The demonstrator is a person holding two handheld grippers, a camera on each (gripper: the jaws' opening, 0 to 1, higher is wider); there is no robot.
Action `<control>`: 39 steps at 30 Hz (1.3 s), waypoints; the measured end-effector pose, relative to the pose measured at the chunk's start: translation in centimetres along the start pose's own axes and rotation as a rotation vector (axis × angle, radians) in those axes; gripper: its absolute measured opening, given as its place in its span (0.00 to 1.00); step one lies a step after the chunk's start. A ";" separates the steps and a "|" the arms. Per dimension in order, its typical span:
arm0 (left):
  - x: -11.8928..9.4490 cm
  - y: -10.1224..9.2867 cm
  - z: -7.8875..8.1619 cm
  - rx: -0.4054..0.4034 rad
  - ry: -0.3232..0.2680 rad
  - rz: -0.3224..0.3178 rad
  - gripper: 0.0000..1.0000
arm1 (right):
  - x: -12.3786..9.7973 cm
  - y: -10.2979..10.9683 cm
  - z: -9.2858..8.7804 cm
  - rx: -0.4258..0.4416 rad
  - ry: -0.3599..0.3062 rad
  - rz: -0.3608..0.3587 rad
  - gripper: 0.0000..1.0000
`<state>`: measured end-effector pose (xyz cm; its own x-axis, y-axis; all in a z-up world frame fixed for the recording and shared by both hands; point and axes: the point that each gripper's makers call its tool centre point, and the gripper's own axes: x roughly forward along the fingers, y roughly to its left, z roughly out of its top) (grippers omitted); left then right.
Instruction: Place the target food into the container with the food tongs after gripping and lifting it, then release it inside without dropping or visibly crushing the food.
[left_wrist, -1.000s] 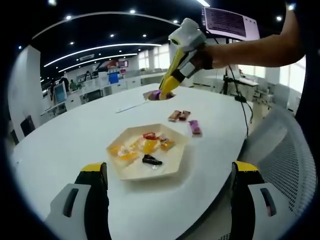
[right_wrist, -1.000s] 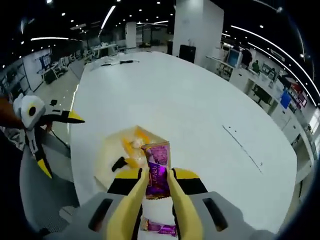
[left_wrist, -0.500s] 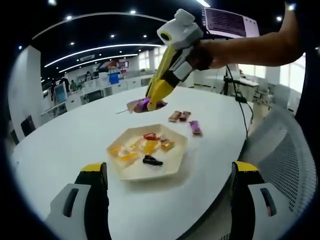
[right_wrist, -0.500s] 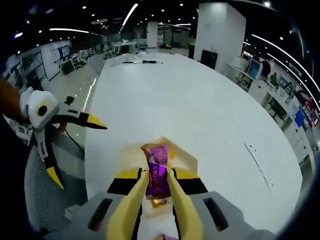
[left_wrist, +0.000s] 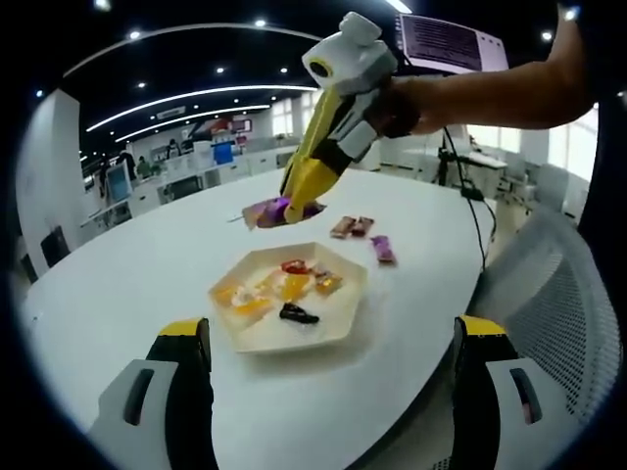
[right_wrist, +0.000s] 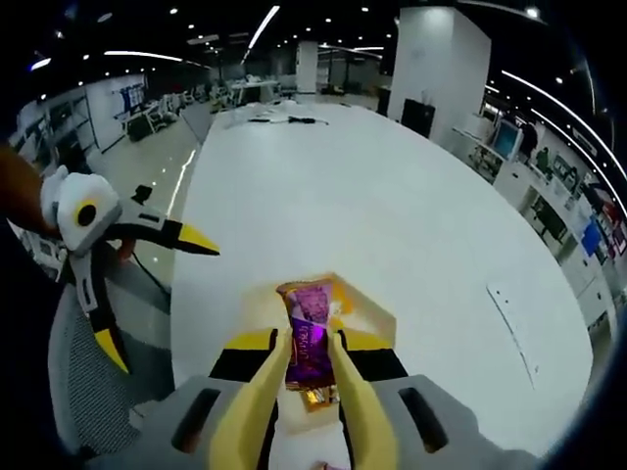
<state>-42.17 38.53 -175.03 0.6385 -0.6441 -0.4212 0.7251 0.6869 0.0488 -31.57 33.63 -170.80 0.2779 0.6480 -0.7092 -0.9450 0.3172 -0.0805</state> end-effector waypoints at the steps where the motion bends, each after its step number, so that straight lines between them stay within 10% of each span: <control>1: 0.0 0.0 0.0 -0.003 -0.001 -0.001 0.99 | 0.0 0.0 0.1 -0.002 -0.003 -0.001 0.23; 20: 0.0 0.1 0.0 0.003 -0.001 0.001 0.99 | -1.3 -0.2 1.2 -0.022 -0.058 0.019 0.26; 39: 0.1 0.0 -0.1 0.007 0.005 -0.003 0.99 | -5.1 -4.2 -2.2 0.045 -0.041 -0.096 0.27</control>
<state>-42.19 38.51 -175.18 0.6348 -0.6447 -0.4260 0.7290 0.6824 0.0537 -29.40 27.45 -168.37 0.3749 0.6405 -0.6702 -0.9049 0.4099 -0.1145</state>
